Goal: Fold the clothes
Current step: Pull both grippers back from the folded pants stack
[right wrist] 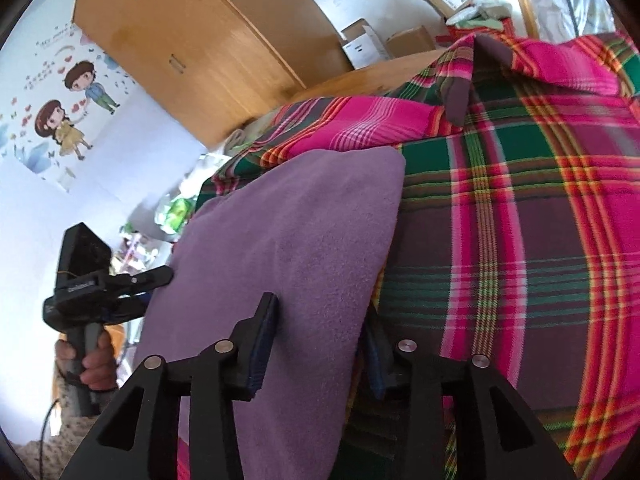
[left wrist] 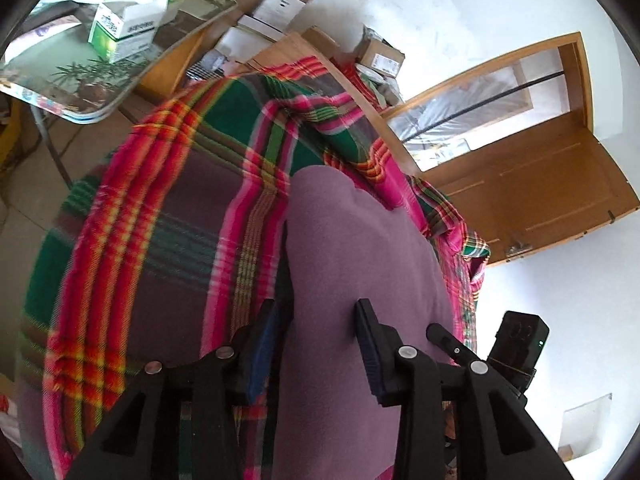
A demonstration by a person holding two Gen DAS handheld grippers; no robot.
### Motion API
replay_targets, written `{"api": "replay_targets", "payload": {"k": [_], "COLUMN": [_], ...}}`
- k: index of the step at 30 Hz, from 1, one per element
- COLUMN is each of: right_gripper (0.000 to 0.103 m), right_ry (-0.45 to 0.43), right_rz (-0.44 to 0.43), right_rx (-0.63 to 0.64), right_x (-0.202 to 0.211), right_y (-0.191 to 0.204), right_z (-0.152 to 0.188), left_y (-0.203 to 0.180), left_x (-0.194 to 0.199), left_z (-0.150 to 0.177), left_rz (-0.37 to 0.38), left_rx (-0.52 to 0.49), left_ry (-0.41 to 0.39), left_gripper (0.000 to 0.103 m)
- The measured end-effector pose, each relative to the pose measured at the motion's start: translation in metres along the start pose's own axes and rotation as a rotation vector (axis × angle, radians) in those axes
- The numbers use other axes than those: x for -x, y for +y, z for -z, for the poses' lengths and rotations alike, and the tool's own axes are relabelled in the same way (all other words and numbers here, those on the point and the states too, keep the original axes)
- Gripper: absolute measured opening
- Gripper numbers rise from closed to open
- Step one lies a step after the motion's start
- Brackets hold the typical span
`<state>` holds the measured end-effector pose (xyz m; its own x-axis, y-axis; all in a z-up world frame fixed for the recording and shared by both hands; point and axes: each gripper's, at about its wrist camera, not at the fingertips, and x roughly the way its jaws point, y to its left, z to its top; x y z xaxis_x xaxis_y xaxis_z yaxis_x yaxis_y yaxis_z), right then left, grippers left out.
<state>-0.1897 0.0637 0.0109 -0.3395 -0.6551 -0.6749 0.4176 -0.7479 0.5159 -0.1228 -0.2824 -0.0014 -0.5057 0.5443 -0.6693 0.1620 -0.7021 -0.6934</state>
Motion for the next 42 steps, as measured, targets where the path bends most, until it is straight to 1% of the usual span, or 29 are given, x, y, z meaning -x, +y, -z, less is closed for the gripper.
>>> {"api": "replay_targets", "payload": {"k": [4,9,12,16,19,22,25,27,29,36,39,42], "right_gripper": [0.042,0.042,0.042,0.042,0.042,0.042,0.042,0.042,0.042,0.042,0.042,0.042], "right_ry": [-0.018,-0.044,-0.086,-0.085,-0.072,-0.072,-0.075,-0.068,-0.065,-0.051,-0.066,-0.069], "right_rz": [0.056,0.114,0.183,0.207,0.249,0.265,0.273,0.284,0.286,0.285,0.297,0.292], "right_rx": [0.031,0.04,0.086,0.17,0.221,0.202,0.186,0.195,0.193,0.159,0.161,0.168], "right_x": [0.006,0.016,0.027,0.032,0.029,0.03,0.036,0.036,0.038,0.045,0.05,0.054], "right_y": [0.006,0.01,0.018,0.033,0.04,0.04,0.042,0.045,0.045,0.042,0.046,0.054], "right_z": [0.005,0.013,0.024,0.042,0.056,0.064,0.07,0.076,0.081,0.095,0.1,0.107], "left_y": [-0.004,-0.017,-0.022,-0.022,-0.021,-0.026,-0.029,-0.03,-0.03,-0.028,-0.034,-0.044], "left_x": [0.003,0.008,0.01,0.017,0.02,0.021,0.026,0.027,0.026,0.026,0.031,0.034], "left_z": [0.008,0.023,0.031,0.043,0.048,0.055,0.065,0.069,0.076,0.093,0.102,0.112], "left_rz": [-0.047,-0.136,-0.17,-0.189,-0.195,-0.23,-0.243,-0.237,-0.246,-0.295,-0.29,-0.304], "left_rx": [-0.012,-0.054,-0.07,-0.072,-0.053,-0.072,-0.08,-0.071,-0.068,-0.078,-0.098,-0.131], "left_ry": [-0.02,-0.059,-0.072,-0.085,-0.09,-0.096,-0.11,-0.105,-0.096,-0.07,-0.093,-0.117], "left_gripper": [0.039,0.04,0.04,0.04,0.04,0.04,0.04,0.04,0.04,0.039,0.039,0.039]}}
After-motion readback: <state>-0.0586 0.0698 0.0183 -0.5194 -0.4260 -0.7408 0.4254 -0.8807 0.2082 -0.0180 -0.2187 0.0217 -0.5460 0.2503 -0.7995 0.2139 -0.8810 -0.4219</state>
